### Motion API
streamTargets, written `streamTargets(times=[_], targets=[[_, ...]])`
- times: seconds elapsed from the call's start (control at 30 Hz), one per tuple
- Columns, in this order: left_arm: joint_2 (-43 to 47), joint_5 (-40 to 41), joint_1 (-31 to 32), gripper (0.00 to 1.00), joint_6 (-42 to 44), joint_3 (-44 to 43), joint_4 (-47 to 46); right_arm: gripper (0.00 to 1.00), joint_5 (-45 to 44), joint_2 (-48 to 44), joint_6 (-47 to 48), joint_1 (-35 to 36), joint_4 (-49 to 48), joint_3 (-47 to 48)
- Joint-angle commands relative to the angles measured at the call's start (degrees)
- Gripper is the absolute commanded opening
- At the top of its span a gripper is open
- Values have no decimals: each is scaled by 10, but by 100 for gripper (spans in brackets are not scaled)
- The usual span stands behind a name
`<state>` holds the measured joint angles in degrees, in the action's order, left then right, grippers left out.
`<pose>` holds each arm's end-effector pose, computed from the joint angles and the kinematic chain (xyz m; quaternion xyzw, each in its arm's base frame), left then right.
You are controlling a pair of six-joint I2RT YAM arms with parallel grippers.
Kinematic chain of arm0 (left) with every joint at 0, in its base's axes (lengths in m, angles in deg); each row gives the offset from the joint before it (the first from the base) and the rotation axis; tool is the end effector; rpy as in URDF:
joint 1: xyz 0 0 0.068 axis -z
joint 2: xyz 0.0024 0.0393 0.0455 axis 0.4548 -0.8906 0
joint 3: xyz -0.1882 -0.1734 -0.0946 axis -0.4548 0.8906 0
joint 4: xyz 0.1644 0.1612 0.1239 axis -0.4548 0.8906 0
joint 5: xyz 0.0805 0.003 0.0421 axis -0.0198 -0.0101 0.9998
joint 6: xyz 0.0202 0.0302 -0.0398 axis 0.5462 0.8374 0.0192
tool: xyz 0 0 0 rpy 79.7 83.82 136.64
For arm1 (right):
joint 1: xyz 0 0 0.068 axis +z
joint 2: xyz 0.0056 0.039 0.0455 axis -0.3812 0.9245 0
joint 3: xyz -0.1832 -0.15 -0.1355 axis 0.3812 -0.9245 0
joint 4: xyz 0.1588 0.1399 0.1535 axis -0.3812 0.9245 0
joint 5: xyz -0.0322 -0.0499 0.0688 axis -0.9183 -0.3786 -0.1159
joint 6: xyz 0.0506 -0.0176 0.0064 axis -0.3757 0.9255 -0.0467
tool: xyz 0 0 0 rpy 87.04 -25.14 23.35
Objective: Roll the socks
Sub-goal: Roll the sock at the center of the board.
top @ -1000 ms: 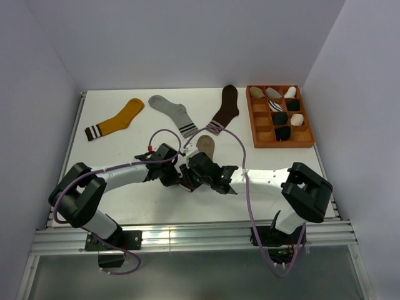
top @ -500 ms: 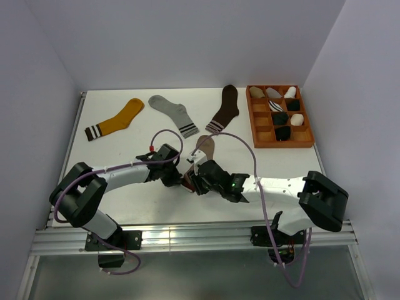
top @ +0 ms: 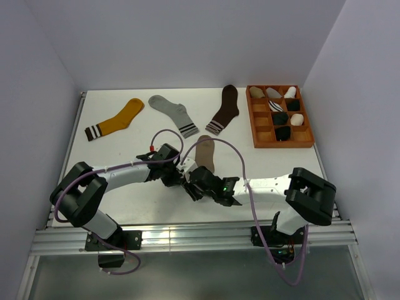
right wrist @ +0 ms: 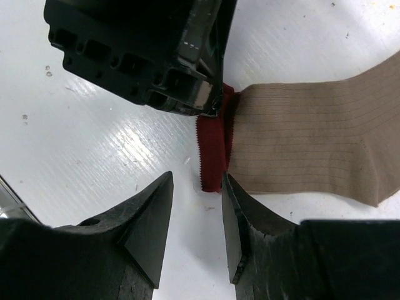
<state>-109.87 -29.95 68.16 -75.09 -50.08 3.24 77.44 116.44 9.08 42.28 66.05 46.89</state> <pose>0.2141 -0.1870 0.1534 -0.2283 0.9425 -0.1998 0.1400 0.1329 0.2669 0.1742 -0.3841 0.8137 0.1968 0.3894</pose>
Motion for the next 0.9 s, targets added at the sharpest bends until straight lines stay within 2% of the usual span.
streamTargets(times=[0.0, 0.73, 0.8, 0.87], targets=[[-16, 9, 6, 0, 4, -7, 32, 45, -18, 9, 18, 8, -28, 31], [-28, -2, 5, 0, 12, -17, 31, 43, -41, 125, 23, 13, 27, 62], [-27, -2, 4, 0, 12, -16, 30, 42, -45, 129, 20, 13, 29, 61], [-27, -3, 4, 1, 13, -16, 30, 34, -46, 129, 17, 13, 29, 58]])
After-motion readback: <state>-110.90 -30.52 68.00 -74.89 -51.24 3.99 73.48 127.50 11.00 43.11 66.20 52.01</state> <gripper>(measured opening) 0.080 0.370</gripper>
